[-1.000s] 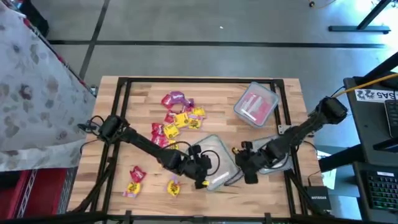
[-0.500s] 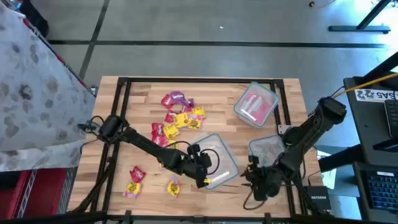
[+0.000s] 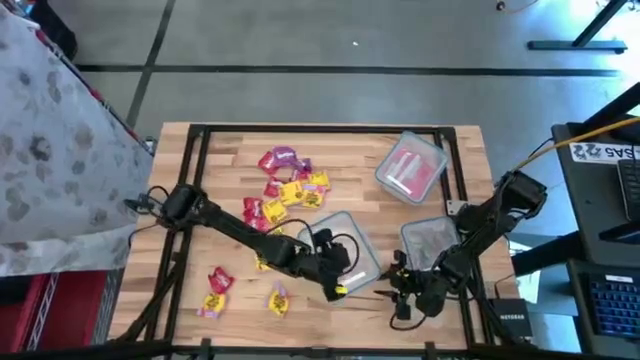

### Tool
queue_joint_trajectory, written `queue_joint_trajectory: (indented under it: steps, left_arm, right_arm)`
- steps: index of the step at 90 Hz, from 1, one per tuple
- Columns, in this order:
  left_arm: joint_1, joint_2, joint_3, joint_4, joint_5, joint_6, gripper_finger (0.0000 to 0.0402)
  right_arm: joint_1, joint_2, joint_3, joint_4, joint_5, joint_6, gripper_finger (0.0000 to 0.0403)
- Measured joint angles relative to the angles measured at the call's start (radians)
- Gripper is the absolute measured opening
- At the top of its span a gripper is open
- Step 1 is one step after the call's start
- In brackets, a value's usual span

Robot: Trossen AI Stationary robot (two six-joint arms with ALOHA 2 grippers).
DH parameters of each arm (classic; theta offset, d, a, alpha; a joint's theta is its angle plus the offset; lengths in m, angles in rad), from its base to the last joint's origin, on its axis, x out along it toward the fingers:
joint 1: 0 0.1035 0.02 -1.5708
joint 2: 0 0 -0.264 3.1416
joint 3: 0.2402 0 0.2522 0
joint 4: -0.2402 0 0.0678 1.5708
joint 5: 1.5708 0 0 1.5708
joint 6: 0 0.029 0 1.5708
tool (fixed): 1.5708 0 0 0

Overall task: Sort candy
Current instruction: Open the rectangular transparent food container

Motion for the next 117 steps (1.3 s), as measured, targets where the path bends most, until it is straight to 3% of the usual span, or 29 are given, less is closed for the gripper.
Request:
queue_joint_trajectory:
  steps: [15,29,53,78,96,117]
  left_arm:
    - [0.014,0.073,0.003,0.009,-0.011,-0.080,0.0000]
    - [0.015,0.124,0.001,0.010,-0.013,-0.154,0.0000]
    - [0.015,0.142,0.003,0.027,-0.010,-0.202,0.0000]
    - [0.017,0.146,0.003,0.050,-0.002,-0.198,0.0000]
    - [0.017,0.147,0.003,0.055,-0.006,-0.193,0.0000]
    - [0.017,0.147,0.003,0.051,-0.012,-0.186,0.0000]
  right_arm:
    - [-0.020,0.006,-0.015,0.098,-0.020,-0.033,0.0161]
    - [-0.018,0.026,-0.033,0.199,0.031,-0.066,0.0161]
    - [-0.017,0.088,-0.032,0.367,0.043,-0.105,0.0161]
    - [-0.018,0.087,-0.027,0.211,0.040,0.069,0.0161]
    - [-0.018,0.089,-0.028,0.080,0.110,0.196,0.0161]
    - [0.012,0.093,-0.036,0.187,0.224,0.024,0.0161]
